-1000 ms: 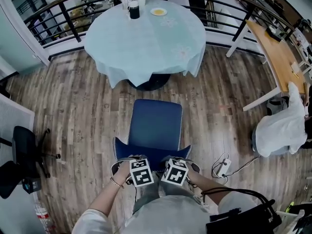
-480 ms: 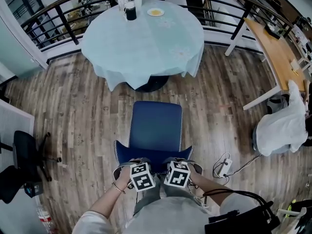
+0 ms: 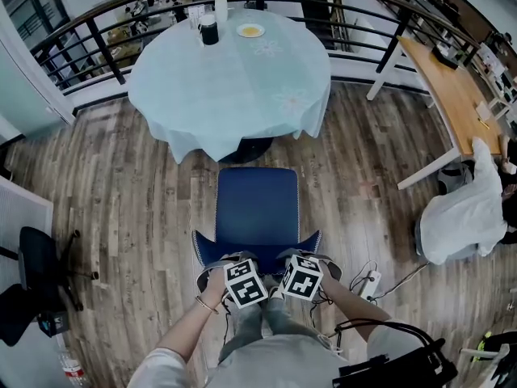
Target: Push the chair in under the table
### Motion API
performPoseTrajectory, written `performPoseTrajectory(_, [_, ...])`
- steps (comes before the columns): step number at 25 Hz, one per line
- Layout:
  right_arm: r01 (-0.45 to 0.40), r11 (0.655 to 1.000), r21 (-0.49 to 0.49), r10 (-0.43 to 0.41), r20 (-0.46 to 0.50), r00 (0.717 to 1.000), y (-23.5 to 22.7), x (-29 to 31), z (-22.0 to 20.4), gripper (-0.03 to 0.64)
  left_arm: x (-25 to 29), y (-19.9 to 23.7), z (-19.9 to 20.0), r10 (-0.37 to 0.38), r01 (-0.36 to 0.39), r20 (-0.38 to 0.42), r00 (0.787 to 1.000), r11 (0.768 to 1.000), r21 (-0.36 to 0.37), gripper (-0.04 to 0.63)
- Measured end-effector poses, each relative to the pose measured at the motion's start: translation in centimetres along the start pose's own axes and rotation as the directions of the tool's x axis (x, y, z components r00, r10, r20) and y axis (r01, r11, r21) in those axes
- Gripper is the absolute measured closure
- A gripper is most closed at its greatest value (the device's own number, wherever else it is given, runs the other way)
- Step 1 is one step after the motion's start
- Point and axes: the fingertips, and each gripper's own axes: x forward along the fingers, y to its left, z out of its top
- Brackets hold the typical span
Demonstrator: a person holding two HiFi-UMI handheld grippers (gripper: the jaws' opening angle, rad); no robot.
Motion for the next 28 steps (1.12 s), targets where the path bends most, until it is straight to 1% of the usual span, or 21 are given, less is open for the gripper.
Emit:
performPoseTrajectory(3, [0.010, 1.000, 0.000, -0.010, -0.002, 1.000, -1.7, -0.6, -0.5, 0.443, 0.2, 1.1, 1.3, 0.014, -0.014, 0.010, 1.000, 1.000, -0.015, 0.428])
performPoseTrajectory(11, [-0.037, 0.999, -0.028, 0.036, -0.019, 0.999, -4.8, -1.8, -1.5, 0.442, 0.9, 3.1, 4.0, 0.002, -0.001, 0.017, 1.000, 0.999, -0.047, 0.428])
performPoseTrajectory(16, [-0.037, 0.998, -0.050, 0.036, -0.023, 0.999, -6.4, -2.3, -2.0, 0.442, 1.3, 4.1, 5.3, 0.009, -0.008, 0.026, 1.000, 0.998, -0.066, 0.428])
performPoseTrajectory(28, [-0.034, 0.996, -0.088, 0.033, -0.017, 0.999, -11.4, -3.6, -3.3, 0.442, 2.4, 7.6, 9.0, 0.065, -0.059, 0.043, 0.997, 0.990, -0.128, 0.427])
